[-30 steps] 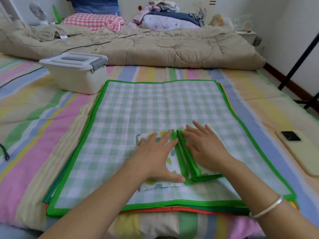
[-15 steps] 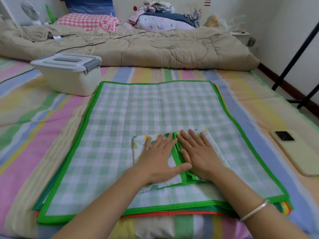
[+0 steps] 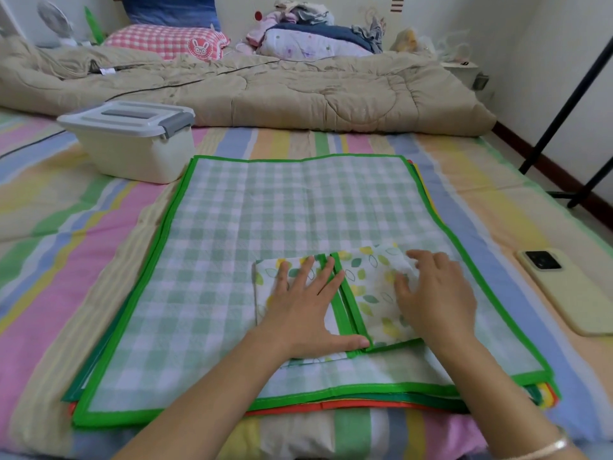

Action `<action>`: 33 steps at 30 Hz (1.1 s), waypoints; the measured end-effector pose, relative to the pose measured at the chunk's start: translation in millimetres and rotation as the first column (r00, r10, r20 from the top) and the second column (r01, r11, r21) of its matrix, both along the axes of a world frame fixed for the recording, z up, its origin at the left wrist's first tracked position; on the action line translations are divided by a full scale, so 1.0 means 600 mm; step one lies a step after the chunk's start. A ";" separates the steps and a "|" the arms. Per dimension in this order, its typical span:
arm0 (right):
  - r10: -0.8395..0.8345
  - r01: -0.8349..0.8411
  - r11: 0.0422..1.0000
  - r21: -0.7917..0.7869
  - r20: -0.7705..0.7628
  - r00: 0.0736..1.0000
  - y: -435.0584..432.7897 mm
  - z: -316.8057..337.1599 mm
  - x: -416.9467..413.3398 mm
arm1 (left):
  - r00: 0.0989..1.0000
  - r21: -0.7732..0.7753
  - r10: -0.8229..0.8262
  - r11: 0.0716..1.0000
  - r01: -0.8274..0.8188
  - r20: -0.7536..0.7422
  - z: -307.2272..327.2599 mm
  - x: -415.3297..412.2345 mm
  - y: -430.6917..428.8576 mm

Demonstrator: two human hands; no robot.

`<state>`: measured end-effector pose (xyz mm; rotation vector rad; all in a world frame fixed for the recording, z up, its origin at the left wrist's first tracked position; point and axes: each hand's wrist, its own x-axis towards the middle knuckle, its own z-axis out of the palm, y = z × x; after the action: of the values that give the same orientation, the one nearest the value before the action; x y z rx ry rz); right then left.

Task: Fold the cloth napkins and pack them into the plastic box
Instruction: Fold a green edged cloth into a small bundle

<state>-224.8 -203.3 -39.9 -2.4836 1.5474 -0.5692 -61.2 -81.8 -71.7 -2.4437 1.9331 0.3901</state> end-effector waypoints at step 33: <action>0.639 -0.670 0.741 -0.041 -0.262 0.723 0.172 -0.037 0.059 | 0.254 -0.191 0.084 0.452 -0.871 -0.963 0.047 0.114 0.063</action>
<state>-189.6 -100.3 -62.1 -3.0260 0.5633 -0.2658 7.5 -44.2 -43.3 -4.1685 1.2288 1.4284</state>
